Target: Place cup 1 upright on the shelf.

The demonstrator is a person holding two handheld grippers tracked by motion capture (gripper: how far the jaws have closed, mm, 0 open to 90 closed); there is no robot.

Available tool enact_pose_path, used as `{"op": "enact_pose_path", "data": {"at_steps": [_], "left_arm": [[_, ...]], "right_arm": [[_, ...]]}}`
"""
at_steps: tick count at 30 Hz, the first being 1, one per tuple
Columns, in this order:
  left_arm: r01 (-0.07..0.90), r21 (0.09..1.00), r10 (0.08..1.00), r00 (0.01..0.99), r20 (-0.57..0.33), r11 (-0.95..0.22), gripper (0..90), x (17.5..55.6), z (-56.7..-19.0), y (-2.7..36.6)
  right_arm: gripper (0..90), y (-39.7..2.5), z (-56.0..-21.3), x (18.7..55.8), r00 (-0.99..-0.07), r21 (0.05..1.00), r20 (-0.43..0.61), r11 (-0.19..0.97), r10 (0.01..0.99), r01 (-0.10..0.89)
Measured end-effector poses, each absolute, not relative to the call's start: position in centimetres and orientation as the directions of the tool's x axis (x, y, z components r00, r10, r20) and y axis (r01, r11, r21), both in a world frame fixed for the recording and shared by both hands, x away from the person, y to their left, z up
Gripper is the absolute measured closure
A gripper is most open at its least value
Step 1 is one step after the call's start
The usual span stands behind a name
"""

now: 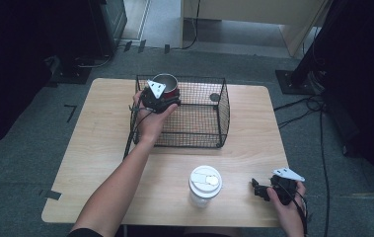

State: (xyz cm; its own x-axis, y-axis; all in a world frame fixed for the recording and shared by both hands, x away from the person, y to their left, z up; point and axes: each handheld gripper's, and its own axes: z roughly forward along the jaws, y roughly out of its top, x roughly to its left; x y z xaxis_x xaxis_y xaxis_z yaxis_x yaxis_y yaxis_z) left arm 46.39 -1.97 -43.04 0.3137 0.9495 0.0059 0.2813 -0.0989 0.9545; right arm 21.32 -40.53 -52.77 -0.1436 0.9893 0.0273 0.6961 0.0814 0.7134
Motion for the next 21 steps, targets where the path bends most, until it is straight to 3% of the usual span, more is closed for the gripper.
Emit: {"op": "enact_pose_path", "data": {"at_steps": [12,21], "left_arm": [[0.392,0.91,0.96,0.278,0.021,-0.133,7.8,47.5,-44.0,-2.0],[0.484,0.859,0.948,0.319,0.002,-0.165,7.7,48.0,-44.4,-2.0]], "right_arm": [[0.0,-40.5,-52.8,21.3,-0.144,0.713,0.027,0.081,0.989,0.696],[0.0,-40.5,-52.8,21.3,-0.144,0.713,0.027,0.081,0.989,0.696]]}}
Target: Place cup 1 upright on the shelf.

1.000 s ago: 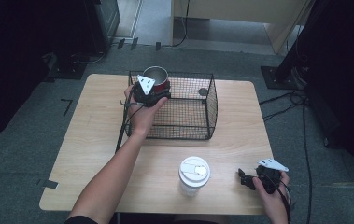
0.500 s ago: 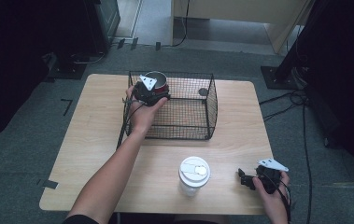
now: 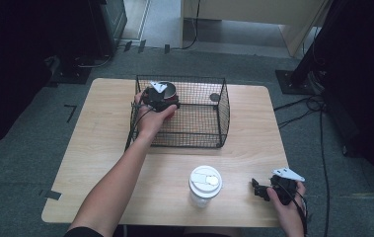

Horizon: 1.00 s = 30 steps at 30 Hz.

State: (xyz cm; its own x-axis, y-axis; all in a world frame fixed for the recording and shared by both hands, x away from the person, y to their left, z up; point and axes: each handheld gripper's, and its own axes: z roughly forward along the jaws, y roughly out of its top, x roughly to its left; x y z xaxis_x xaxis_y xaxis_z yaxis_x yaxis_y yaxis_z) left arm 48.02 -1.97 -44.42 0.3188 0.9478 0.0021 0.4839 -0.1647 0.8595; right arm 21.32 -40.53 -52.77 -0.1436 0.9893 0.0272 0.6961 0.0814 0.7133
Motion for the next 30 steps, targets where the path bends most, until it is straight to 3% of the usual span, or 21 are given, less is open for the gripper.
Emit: {"op": "enact_pose_path", "data": {"at_steps": [3,10,14,20,30], "left_arm": [[0.497,0.845,0.947,0.319,0.033,-0.197,7.7,48.1,-44.6,-2.0],[0.531,0.831,0.951,0.31,-0.007,-0.167,7.5,48.0,-44.4,-2.1],[0.505,0.848,0.967,0.253,0.035,-0.163,5.2,47.9,-44.4,-2.2],[0.514,0.845,0.961,0.276,-0.002,-0.146,0.0,47.7,-44.1,-2.1],[0.496,0.857,0.967,0.253,0.011,-0.14,0.0,47.1,-43.8,-2.1]], "right_arm": [[0.0,-40.5,-52.8,21.3,-0.144,0.713,0.027,0.081,0.989,0.696],[0.0,-40.5,-52.8,21.3,-0.144,0.713,0.027,0.081,0.989,0.696],[0.0,-40.5,-52.8,21.3,-0.144,0.713,0.027,0.081,0.989,0.696],[0.0,-40.5,-52.8,21.3,-0.144,0.713,0.027,0.081,0.989,0.696],[0.0,-40.5,-52.8,21.3,-0.144,0.713,0.027,0.081,0.989,0.696]]}}
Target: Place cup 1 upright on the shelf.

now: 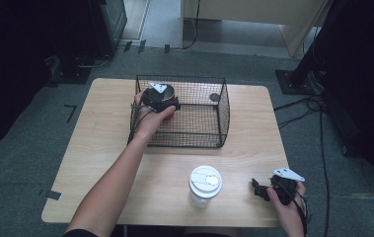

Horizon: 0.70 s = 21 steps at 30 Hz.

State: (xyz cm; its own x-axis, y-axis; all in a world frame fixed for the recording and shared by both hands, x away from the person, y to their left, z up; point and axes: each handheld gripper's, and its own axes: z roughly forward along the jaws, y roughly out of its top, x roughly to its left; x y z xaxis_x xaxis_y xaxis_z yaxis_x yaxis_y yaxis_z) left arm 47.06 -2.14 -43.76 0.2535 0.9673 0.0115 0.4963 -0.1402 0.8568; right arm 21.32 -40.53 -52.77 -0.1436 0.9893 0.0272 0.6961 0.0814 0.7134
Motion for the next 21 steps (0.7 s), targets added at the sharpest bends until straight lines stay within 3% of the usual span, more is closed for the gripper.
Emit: {"op": "enact_pose_path", "data": {"at_steps": [21], "left_arm": [[0.333,0.943,0.962,0.255,-0.096,0.005,0.0,45.1,-40.5,-1.9]], "right_arm": [[0.0,-40.5,-52.8,21.3,-0.144,0.713,0.027,0.081,0.989,0.696]]}}
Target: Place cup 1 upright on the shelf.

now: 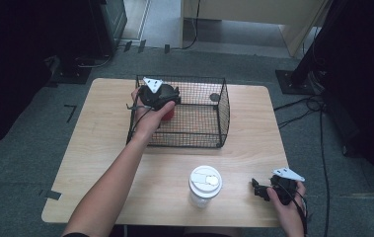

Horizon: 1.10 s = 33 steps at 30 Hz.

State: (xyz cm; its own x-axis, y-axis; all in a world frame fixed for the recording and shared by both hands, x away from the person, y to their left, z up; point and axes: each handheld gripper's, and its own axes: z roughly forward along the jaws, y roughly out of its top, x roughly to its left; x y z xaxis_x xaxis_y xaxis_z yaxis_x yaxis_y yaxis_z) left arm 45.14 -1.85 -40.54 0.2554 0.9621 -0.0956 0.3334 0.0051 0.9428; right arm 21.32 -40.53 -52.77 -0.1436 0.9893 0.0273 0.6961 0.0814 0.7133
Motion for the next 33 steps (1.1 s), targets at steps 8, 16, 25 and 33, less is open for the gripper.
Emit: {"op": "enact_pose_path", "data": {"at_steps": [8,16,25,33], "left_arm": [[0.317,0.947,0.958,0.256,-0.131,0.045,0.0,44.1,-38.8,-1.3],[0.3,0.952,0.946,0.288,-0.148,0.058,0.0,41.9,-37.0,0.0],[0.258,0.964,0.938,0.317,-0.142,0.059,0.0,38.8,-36.0,2.5],[0.244,0.969,0.936,0.331,-0.122,0.04,0.0,36.1,-36.4,4.4]], "right_arm": [[0.0,-40.5,-52.8,21.4,-0.142,0.714,0.026,0.081,0.989,0.696],[0.0,-40.5,-52.8,21.3,-0.141,0.713,0.026,0.08,0.99,0.696],[0.0,-40.5,-52.8,21.2,-0.143,0.715,0.026,0.082,0.989,0.695],[0.0,-40.5,-52.8,21.2,-0.144,0.714,0.027,0.082,0.989,0.695]]}}
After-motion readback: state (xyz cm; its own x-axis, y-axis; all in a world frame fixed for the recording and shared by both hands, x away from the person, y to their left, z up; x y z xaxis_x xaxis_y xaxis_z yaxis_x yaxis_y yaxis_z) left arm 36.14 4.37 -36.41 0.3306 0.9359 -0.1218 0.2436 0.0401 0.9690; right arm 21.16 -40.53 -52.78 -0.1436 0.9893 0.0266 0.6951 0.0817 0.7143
